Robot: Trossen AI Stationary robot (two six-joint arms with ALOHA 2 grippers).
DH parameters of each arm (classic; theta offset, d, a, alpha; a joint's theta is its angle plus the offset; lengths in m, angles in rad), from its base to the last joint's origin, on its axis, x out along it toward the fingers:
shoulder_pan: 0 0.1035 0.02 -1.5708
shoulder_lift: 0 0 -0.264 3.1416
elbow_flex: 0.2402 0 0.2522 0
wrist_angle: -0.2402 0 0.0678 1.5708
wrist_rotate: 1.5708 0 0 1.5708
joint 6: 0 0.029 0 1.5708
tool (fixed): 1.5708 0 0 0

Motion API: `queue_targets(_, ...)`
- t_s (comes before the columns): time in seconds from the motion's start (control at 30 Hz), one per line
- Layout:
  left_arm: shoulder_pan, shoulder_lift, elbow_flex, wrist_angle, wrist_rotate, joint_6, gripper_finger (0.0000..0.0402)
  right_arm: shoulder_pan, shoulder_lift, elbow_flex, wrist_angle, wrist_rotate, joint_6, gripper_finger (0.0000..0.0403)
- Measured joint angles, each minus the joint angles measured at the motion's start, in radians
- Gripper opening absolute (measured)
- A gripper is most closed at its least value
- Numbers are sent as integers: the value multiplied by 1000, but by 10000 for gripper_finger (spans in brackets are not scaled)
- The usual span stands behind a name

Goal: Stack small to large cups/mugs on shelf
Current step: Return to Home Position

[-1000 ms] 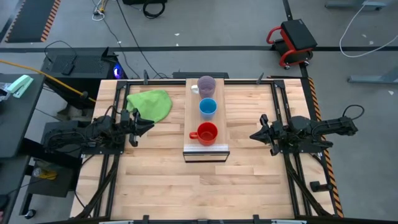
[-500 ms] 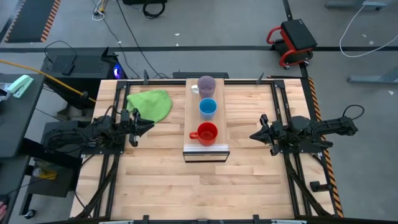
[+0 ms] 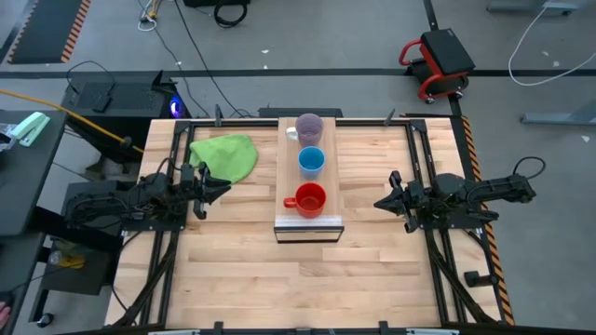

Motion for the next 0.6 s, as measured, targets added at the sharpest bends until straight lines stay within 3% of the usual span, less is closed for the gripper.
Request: queue_targets(0.6,0,0,0,0,0,0,91,0,0,0,0,0,0,14)
